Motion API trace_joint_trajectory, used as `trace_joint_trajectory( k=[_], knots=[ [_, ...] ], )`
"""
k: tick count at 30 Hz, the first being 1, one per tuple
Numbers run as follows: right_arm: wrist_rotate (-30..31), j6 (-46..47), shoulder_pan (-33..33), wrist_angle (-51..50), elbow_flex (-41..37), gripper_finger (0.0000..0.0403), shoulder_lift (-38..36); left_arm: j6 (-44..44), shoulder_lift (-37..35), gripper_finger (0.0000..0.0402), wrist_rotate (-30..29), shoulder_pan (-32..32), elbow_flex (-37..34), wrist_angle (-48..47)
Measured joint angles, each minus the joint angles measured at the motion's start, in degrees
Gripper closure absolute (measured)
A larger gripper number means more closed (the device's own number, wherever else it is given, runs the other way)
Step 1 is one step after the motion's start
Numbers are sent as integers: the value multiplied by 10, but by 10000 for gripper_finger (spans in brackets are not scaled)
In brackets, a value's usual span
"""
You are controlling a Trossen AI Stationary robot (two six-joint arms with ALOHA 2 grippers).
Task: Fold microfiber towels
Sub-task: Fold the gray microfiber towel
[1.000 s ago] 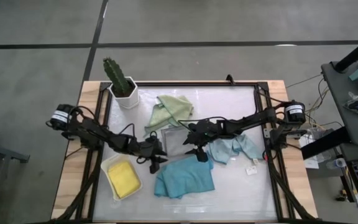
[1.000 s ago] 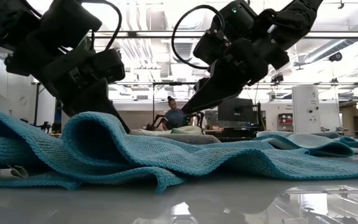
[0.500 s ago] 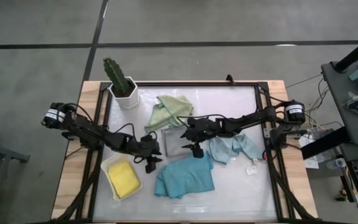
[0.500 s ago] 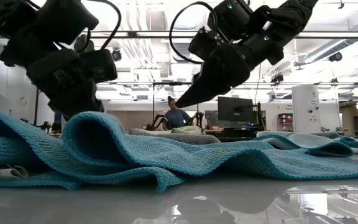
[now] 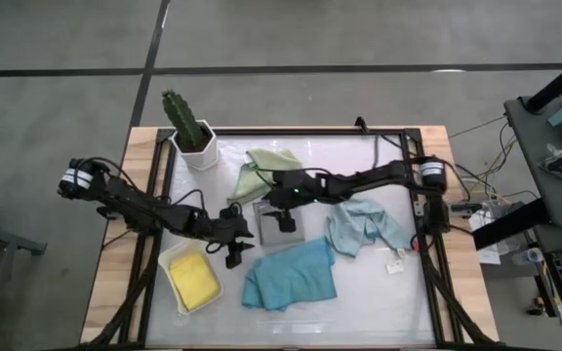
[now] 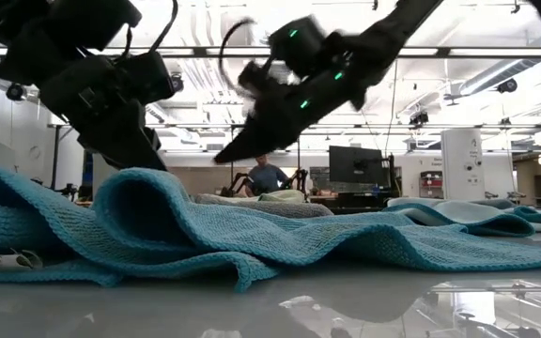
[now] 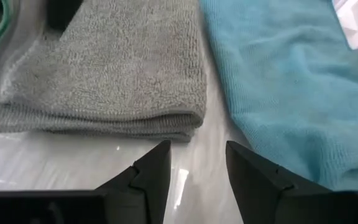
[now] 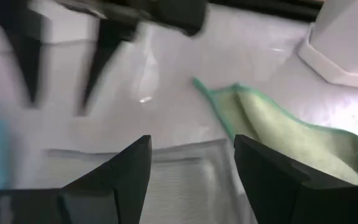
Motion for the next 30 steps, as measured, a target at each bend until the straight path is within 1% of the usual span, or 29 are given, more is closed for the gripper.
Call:
trace_joint_trajectory(
  k=[4,7,9,11,20,25,30],
  knots=[
    [-35,-8,-22,-43,48,186,52,2,-4,263,-2,0,0,0],
    [-50,-17,-34,-86,78,194,81,5,-5,263,-7,0,-2,1],
    [-80,-23,-38,-102,89,202,96,6,-6,263,-8,0,-5,-1],
    [-93,-24,-38,-108,95,208,105,5,-7,263,-11,0,-5,0],
    [-94,-28,-38,-126,94,212,98,5,-7,263,-28,0,-5,6],
    [-86,-29,-39,-124,94,212,86,-1,-7,263,-60,0,-8,5],
    [-78,-31,-39,-148,94,211,71,-15,-7,263,-100,0,-7,17]
  ],
)
